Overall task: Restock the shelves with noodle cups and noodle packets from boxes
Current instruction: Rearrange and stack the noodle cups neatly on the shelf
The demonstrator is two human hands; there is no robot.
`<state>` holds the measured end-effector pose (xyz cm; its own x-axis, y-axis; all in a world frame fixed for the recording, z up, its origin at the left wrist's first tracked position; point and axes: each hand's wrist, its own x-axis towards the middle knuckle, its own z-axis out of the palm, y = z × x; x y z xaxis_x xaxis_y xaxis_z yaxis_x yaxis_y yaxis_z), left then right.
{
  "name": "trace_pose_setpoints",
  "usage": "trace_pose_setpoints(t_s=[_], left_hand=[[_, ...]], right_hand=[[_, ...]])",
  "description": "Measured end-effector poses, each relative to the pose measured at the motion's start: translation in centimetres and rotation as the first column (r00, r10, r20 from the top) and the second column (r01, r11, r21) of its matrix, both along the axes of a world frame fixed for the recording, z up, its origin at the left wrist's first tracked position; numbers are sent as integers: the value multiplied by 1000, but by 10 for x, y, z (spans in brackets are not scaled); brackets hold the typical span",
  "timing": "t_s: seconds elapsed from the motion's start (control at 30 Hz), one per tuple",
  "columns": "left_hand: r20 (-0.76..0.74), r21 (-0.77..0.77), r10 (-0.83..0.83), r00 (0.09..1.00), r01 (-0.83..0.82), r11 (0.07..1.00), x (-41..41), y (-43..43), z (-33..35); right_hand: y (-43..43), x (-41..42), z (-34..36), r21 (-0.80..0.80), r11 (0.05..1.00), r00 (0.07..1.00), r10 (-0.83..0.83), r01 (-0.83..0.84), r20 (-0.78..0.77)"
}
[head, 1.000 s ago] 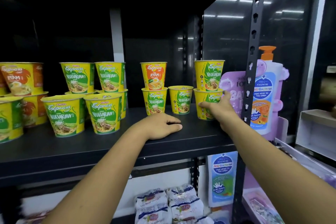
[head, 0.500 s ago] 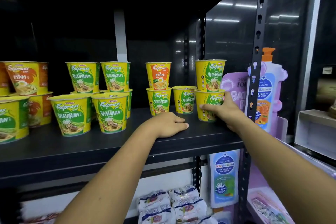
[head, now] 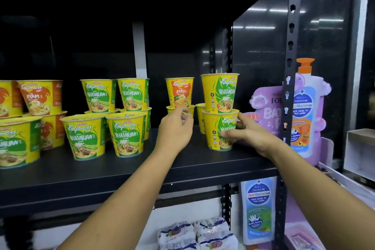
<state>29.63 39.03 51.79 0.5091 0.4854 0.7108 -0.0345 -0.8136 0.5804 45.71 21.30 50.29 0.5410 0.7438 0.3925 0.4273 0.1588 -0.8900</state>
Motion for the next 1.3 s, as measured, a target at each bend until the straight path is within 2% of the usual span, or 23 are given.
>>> trace_pose_setpoints(t_s=[0.07, 0.17, 0.33, 0.63, 0.93, 1.1, 1.3], left_hand=[[65, 6, -80, 995, 80, 997, -2, -6, 7], [46, 8, -145, 988, 144, 989, 0, -16, 28], [-3, -170, -269, 963, 265, 949, 25, -33, 57], [85, -164, -262, 961, 273, 948, 48, -41, 53], [318, -163, -202, 926, 264, 951, 16, -30, 60], [239, -75, -132, 962, 154, 985, -20, -4, 29], [18, -162, -22, 1000, 25, 986, -40, 13, 1]], right_hand=[[1, 0, 0, -4, 1000, 1000, 12, -12, 5], [0, -2, 0, 8, 1000, 1000, 18, -18, 4], [1, -4, 0, -7, 1000, 999, 19, -19, 31], [0, -1, 0, -3, 1000, 999, 18, -18, 47], [-1, -3, -1, 11, 1000, 999, -6, 6, 53], [1, 2, -2, 3, 999, 998, -37, 37, 45], [2, 4, -3, -2, 993, 991, -115, 116, 63]])
